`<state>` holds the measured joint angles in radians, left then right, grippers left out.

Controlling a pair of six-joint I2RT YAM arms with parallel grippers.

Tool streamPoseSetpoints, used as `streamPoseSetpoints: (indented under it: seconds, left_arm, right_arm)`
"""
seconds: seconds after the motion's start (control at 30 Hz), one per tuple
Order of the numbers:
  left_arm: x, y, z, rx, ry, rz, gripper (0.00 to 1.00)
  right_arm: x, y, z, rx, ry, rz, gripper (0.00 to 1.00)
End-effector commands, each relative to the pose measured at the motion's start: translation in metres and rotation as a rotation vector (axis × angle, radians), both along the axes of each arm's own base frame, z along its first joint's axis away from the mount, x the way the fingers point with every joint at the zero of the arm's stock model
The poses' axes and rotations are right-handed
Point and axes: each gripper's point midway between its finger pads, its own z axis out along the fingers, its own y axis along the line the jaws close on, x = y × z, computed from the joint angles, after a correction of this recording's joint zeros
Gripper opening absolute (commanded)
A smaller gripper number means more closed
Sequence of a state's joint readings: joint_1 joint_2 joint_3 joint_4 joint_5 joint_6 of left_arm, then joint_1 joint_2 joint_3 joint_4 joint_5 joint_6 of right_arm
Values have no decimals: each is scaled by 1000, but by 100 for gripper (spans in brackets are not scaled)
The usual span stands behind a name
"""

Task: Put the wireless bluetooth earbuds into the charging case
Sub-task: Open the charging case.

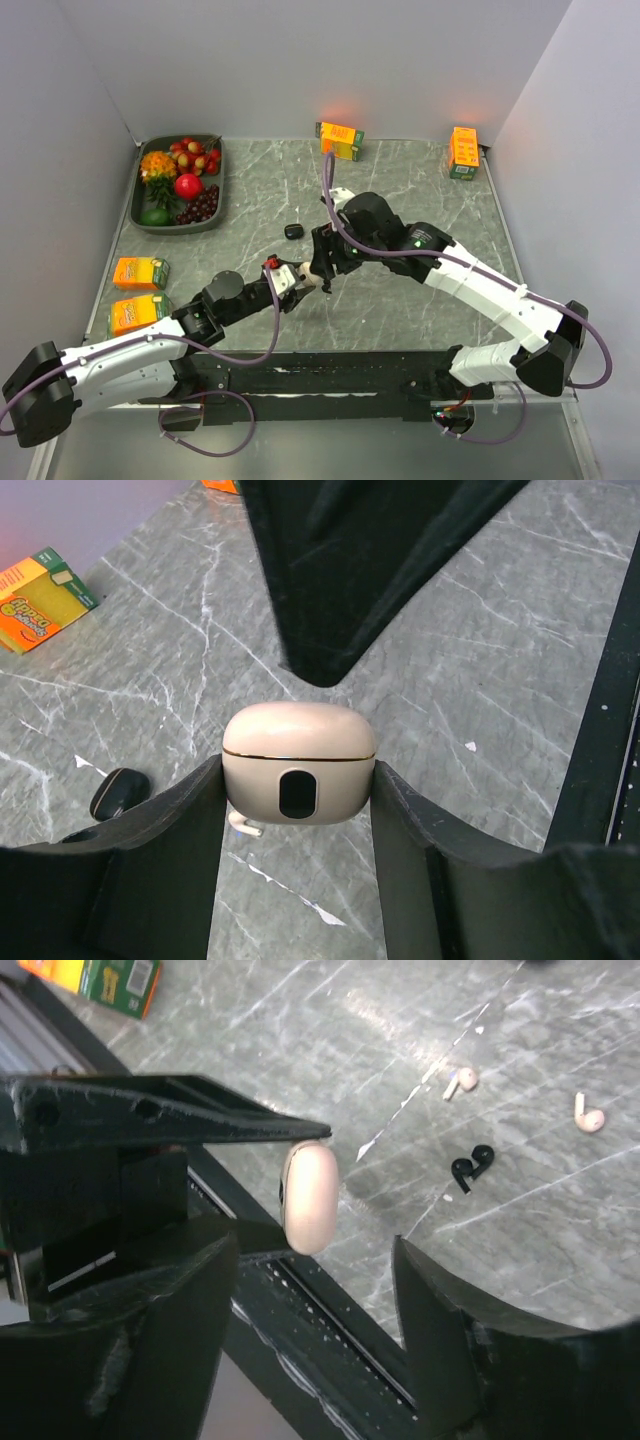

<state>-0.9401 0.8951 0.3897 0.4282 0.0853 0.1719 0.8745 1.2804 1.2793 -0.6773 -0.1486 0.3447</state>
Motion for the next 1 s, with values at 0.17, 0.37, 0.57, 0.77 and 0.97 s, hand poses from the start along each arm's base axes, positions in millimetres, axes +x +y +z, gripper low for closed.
streamPoseSetpoints:
  seconds: [0.17, 0.37, 0.57, 0.77, 0.97]
  left_arm:
    - [4, -6, 28, -42, -47, 11, 1]
    - [4, -4, 26, -42, -40, 20, 1]
    - [2, -4, 27, -45, -42, 20, 1]
    - [1, -4, 29, -55, -43, 19, 1]
    - [-2, -3, 31, -63, -50, 19, 1]
  right_arm:
    - [-2, 16, 29, 85, -63, 14, 22]
    - [-13, 31, 24, 100, -27, 78, 0]
    - [-19, 40, 16, 95, 12, 117, 0]
    - [-17, 35, 2, 51, 30, 86, 0]
    - [-13, 28, -5, 15, 33, 57, 0]
